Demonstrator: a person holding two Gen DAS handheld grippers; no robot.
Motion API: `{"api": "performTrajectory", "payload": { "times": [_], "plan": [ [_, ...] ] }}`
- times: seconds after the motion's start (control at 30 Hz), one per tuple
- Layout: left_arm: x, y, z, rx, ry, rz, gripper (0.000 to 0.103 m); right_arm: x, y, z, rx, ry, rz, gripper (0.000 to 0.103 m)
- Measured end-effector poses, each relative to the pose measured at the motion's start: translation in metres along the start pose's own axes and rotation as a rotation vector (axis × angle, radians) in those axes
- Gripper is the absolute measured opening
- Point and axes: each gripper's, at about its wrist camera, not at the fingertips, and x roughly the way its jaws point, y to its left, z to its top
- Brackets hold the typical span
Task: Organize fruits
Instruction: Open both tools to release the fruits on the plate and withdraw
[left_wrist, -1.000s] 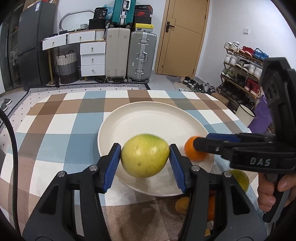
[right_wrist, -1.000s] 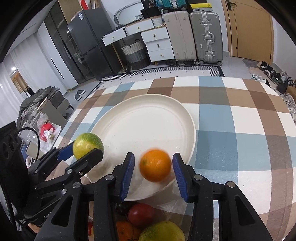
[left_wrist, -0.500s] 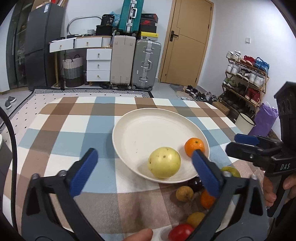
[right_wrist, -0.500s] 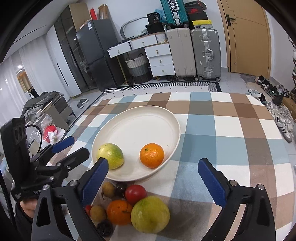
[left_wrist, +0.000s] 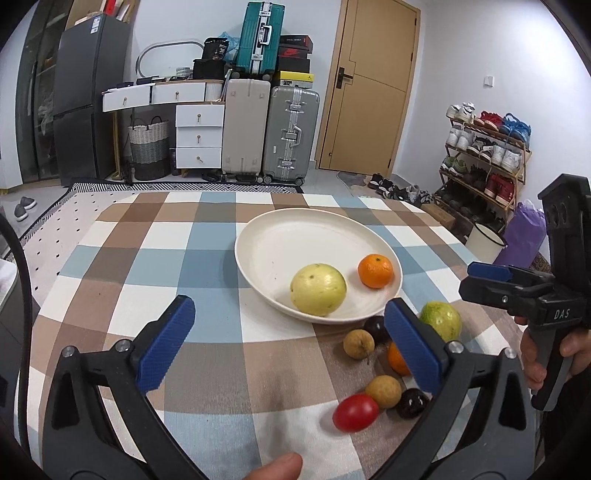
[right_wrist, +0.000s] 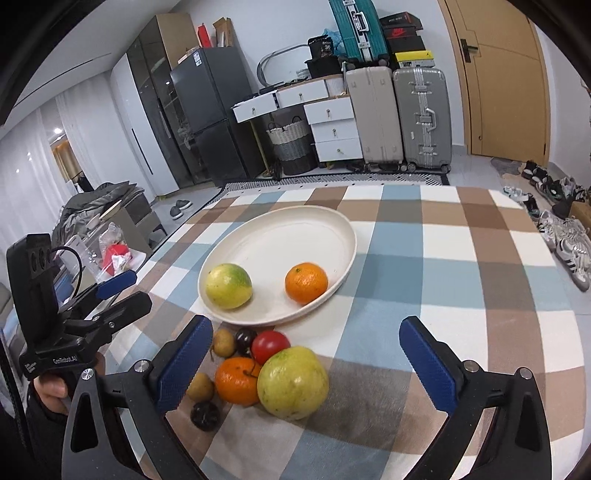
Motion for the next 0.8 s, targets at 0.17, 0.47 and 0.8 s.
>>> {"api": "performTrajectory", "payload": {
  "times": [0.17, 0.47, 0.8],
  "plan": [
    [-0.006, -0.007, -0.007, 0.030, 0.015, -0.004, 0.102, 0.001, 0.005, -0.010, -0.021, 0.023, -0.029, 0.103],
    [0.002, -0.025, -0.016, 0.111, 0.060, -0.003, 0.102, 0.005, 0.005, -0.016, -0.033, 0.047, -0.057, 0.103],
    [0.012, -0.022, -0.019, 0.117, 0.138, -0.028, 0.102, 0.012, 0.001, -0.017, -0.032, 0.104, -0.073, 0.103]
  ]
}}
